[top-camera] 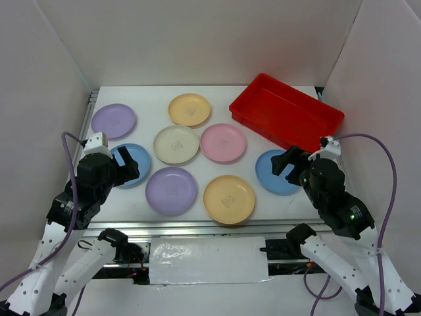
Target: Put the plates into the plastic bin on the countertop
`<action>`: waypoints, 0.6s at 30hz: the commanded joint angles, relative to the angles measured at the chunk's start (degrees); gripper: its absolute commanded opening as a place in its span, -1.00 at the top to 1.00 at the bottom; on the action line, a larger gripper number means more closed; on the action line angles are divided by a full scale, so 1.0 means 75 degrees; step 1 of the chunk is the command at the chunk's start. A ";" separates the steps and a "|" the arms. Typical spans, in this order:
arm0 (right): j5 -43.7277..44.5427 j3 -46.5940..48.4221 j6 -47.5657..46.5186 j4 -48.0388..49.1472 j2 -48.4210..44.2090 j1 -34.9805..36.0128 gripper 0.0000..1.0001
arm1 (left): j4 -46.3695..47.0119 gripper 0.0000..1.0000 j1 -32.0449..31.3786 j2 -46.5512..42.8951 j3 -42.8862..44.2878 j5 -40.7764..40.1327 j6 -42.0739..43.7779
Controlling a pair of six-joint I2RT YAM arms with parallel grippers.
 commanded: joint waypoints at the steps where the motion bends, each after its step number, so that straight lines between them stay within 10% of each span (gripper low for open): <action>1: 0.0034 0.0016 0.0131 0.0289 0.0076 -0.0063 -1.00 | 0.0401 -0.99 0.0023 0.0080 0.0034 0.0088 0.0148; 11: -0.1770 -0.0851 0.1173 0.1392 0.0649 -0.0765 -1.00 | 0.0436 -0.99 0.0023 0.0068 -0.0001 0.0124 0.0172; 18: -0.0118 -0.1564 0.3470 0.1003 0.1916 -0.1808 -1.00 | 0.0412 -0.98 0.0023 -0.0025 0.0010 0.0135 0.0172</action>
